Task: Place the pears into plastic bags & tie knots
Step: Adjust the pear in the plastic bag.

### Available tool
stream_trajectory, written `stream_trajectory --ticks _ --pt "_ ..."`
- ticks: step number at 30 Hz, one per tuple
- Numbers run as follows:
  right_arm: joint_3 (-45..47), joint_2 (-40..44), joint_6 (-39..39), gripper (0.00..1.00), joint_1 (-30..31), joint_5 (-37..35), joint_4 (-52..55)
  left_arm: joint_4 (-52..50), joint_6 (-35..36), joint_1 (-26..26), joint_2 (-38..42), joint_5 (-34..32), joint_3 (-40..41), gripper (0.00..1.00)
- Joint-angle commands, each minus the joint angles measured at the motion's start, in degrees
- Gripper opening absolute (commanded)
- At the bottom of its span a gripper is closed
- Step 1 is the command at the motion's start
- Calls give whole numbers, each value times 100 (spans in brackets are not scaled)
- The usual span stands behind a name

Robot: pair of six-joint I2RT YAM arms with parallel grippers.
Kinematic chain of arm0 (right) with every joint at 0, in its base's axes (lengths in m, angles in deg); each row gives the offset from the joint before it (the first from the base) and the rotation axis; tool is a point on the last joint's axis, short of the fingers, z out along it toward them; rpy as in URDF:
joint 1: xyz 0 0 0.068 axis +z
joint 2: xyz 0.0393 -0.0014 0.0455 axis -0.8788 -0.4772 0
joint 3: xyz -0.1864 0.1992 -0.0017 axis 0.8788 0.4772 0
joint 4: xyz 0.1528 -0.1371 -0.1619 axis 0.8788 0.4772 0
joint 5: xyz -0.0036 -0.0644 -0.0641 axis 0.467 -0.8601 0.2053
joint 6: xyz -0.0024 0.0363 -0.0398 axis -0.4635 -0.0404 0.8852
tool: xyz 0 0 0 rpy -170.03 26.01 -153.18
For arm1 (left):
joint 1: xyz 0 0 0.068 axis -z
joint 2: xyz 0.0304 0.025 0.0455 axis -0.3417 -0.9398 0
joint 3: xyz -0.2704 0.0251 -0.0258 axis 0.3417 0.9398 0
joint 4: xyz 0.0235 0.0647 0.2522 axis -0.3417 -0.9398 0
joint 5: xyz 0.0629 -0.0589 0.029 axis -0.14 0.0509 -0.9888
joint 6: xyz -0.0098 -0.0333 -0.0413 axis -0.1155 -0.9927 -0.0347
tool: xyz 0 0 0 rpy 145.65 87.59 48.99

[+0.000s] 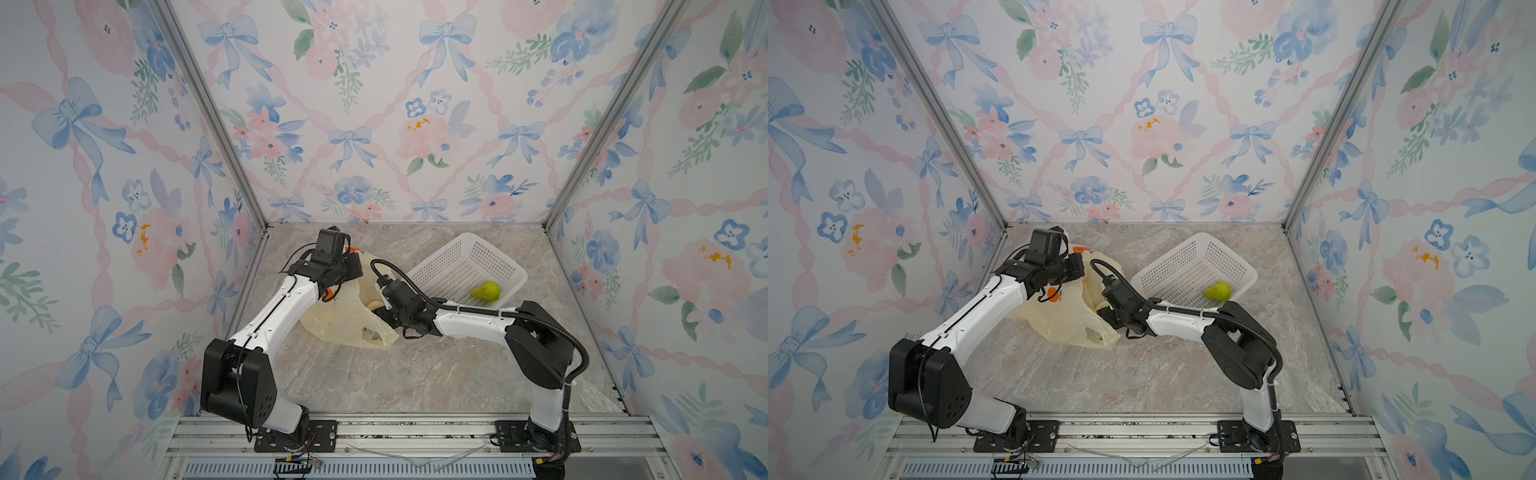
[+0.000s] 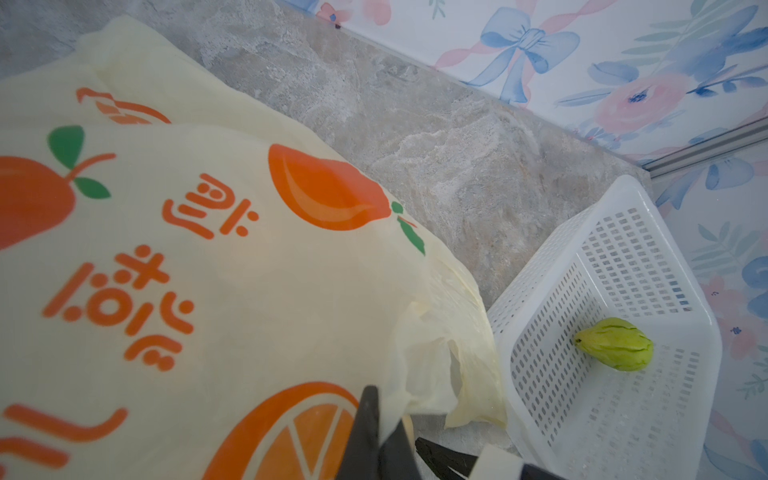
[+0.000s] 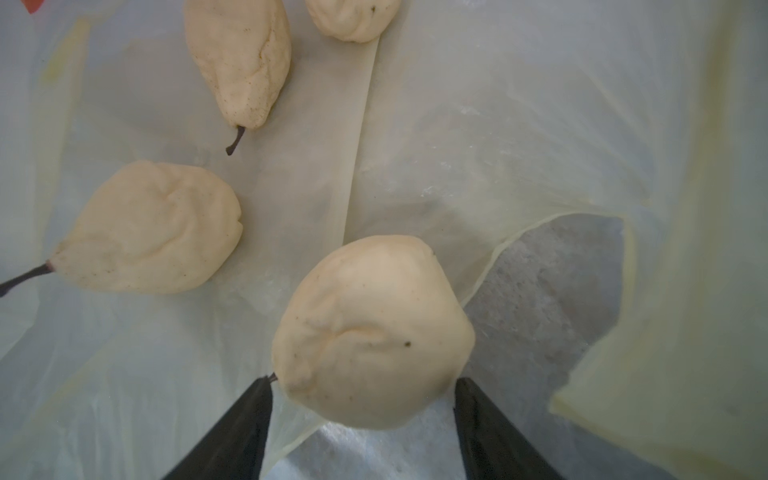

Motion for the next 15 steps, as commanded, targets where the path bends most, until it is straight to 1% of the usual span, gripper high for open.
stream_trajectory --ticks 1,2,4,6,9,12,15 --pt "-333 -325 -370 64 -49 624 -221 23 116 -30 -33 76 -122 0" --pt "-452 -426 -509 61 -104 946 -418 24 115 -27 -37 88 -113 0" --pt "-638 -560 -745 60 -170 1455 -833 29 102 -33 -42 71 -83 0" --pt "-610 -606 -1018 61 -254 2068 -1695 23 125 -26 -96 -13 -27 0" --pt "-434 -551 -1394 62 -364 2493 -2540 26 172 -38 -180 -148 114 0" --pt "-183 -397 -1378 62 -464 2391 -2486 32 191 -35 -257 -191 212 0" --pt "1 -188 -1215 62 -511 2194 -2106 43 228 -51 -375 -260 233 0"
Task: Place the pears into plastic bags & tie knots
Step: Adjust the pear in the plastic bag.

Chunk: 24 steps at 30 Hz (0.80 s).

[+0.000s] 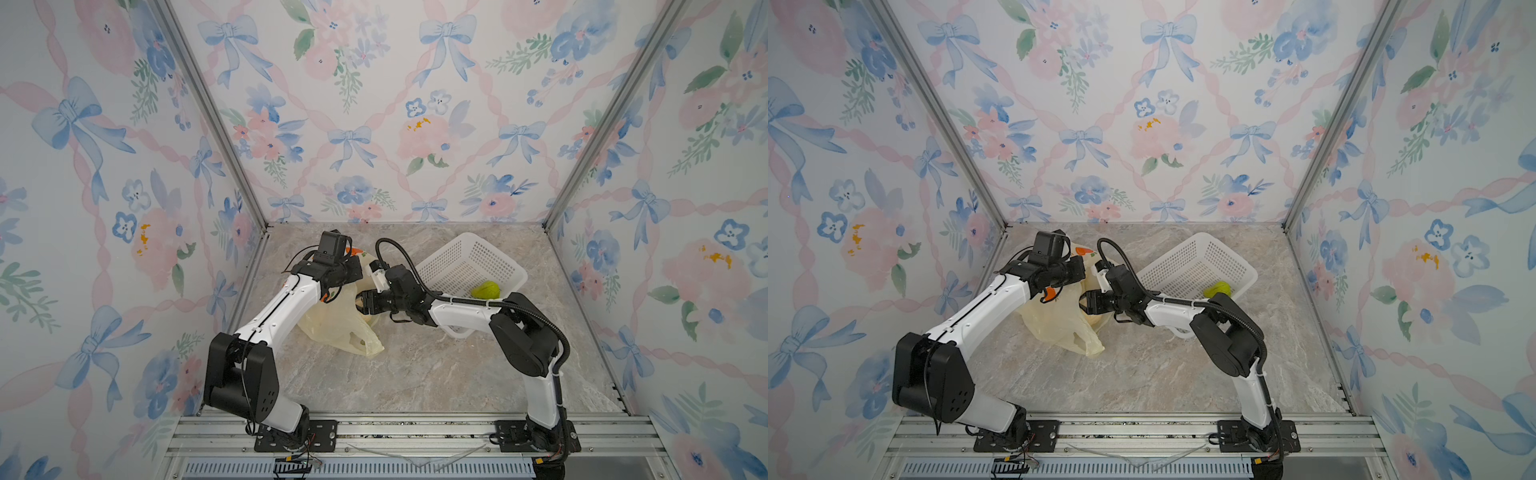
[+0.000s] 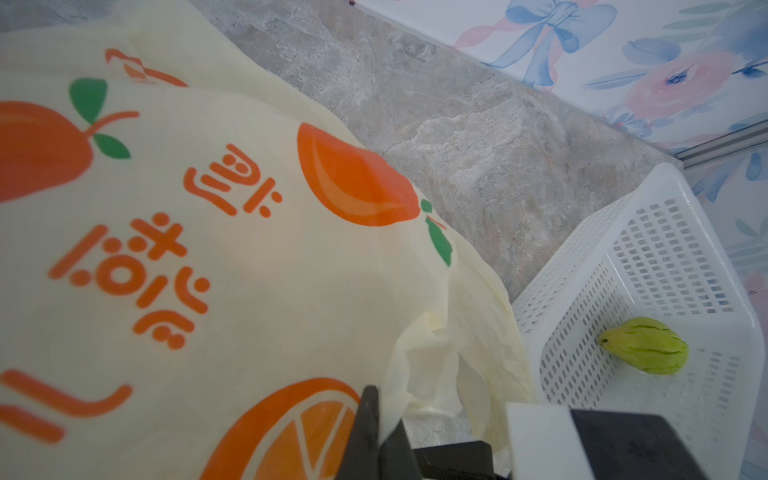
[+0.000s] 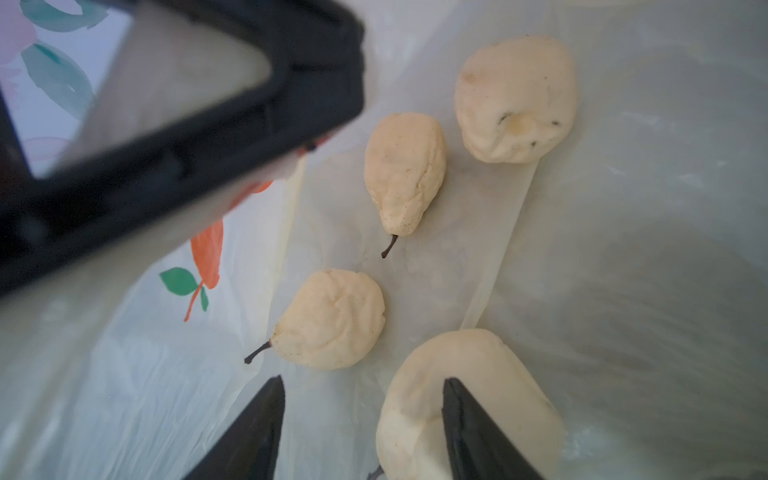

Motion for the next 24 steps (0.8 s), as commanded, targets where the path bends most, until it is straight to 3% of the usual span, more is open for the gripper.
stream_trajectory --ticks 1,17,24 --pt "278 372 -47 61 -78 40 140 30 165 -43 -191 -157 99 0" --pt "1079 2466 794 61 -110 -131 1667 34 195 -45 -165 -178 86 0" --pt "542 3073 1016 61 -968 -920 3239 34 176 -43 -47 -145 103 0"
